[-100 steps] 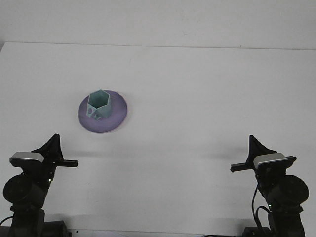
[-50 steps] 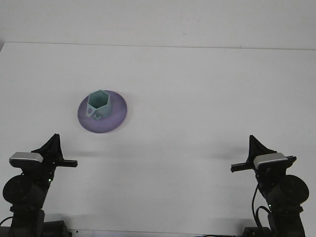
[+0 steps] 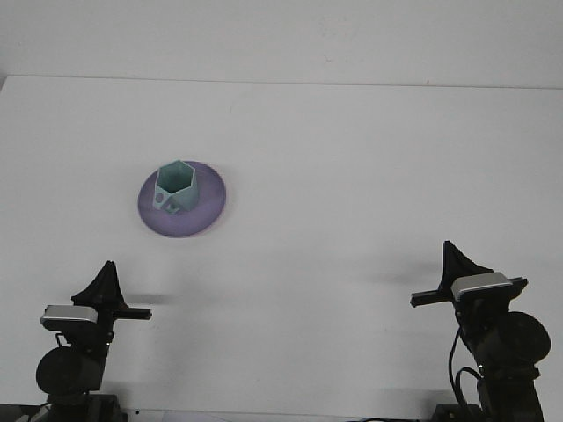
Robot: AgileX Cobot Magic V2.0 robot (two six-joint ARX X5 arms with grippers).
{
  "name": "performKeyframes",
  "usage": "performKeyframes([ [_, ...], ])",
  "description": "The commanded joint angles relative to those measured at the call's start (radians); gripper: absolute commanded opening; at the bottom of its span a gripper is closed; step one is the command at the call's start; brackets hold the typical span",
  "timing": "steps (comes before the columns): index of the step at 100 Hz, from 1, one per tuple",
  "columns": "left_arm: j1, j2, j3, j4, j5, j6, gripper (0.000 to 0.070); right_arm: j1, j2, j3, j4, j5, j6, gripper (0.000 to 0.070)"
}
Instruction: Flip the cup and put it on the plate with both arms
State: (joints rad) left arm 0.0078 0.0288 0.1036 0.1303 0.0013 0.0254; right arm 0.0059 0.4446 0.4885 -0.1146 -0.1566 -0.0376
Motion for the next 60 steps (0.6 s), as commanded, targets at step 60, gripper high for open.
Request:
performKeyframes([
  [60, -0.001, -0.026, -0.090, 0.050, 0.076, -0.041, 0.0013, 0.000, 0.000, 0.001, 0.010, 0.000, -0.008, 0.0000],
])
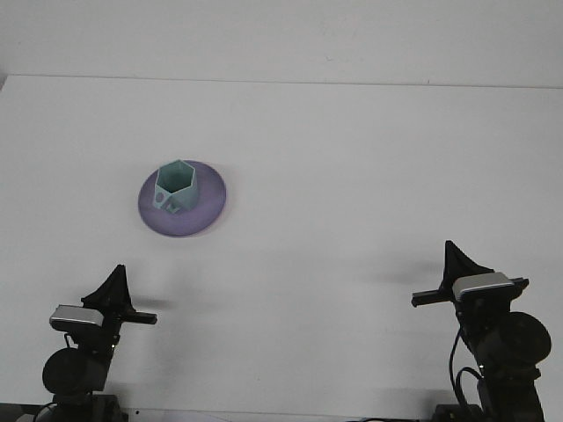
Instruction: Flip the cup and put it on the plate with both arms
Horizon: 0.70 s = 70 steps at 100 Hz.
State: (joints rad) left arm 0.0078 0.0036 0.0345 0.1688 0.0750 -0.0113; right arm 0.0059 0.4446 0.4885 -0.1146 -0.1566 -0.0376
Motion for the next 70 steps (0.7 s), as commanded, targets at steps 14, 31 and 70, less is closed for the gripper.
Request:
performKeyframes([
  [14, -0.001, 0.000, -0.021, 0.011, 0.002, -0.005, 0.0013, 0.000, 0.000, 0.001, 0.010, 0.000, -0.008, 0.0000],
  [31, -0.001, 0.000, -0.021, 0.011, 0.002, -0.005, 0.0013, 0.000, 0.000, 0.001, 0.010, 0.000, -0.008, 0.0000],
  [70, -0.001, 0.000, -0.021, 0.011, 0.002, -0.005, 0.0013, -0.005, -0.134, -0.146, 0.102, 0.007, -0.166, 0.0000],
])
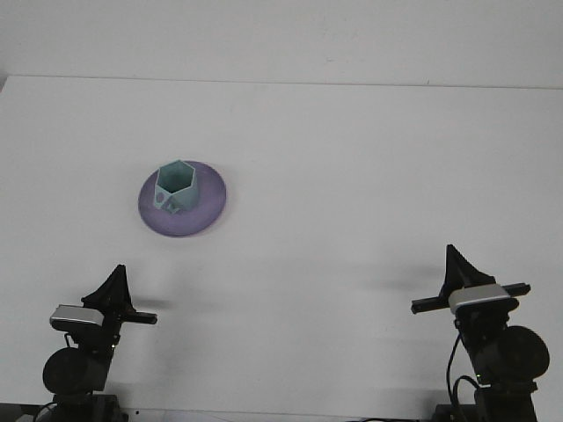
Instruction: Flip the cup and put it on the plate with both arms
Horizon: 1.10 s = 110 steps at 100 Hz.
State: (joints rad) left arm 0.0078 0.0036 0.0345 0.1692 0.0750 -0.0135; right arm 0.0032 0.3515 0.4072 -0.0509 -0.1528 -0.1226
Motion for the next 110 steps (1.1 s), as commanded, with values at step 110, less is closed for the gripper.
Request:
performKeyframes([
  [110, -0.002, 0.000, -0.021, 0.012, 0.002, -0.003, 0.0013, 0.011, -0.351, -0.394, 0.118, 0.049, -0.050, 0.0000],
])
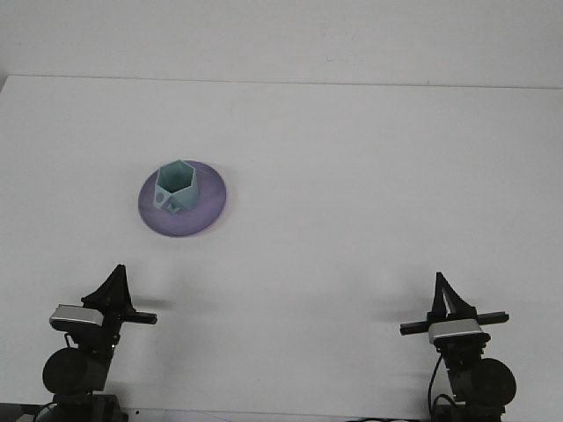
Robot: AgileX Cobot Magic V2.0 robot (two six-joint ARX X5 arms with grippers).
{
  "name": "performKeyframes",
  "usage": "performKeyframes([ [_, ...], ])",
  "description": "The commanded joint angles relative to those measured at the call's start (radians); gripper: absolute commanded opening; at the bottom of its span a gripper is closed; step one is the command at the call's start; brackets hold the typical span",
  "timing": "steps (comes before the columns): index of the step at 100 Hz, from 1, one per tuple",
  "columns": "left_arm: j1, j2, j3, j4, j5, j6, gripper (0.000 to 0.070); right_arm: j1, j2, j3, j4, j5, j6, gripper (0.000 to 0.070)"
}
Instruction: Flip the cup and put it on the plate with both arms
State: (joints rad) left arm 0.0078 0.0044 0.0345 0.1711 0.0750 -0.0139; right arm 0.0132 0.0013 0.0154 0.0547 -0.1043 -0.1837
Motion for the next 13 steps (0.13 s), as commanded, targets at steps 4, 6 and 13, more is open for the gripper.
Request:
performKeyframes([
  [4, -0.002, 0.000, -0.021, 0.010, 0.002, -0.002, 0.0013, 0.002, 0.000, -0.003, 0.013, 0.000, 0.011, 0.0000],
  [6, -0.002, 0.000, -0.021, 0.010, 0.002, -0.002, 0.0013, 0.002, 0.000, -0.003, 0.013, 0.000, 0.011, 0.0000],
  [13, -0.002, 0.000, -0.021, 0.010, 0.002, -0.002, 0.0013, 0.002, 0.000, -0.003, 0.013, 0.000, 0.011, 0.0000],
])
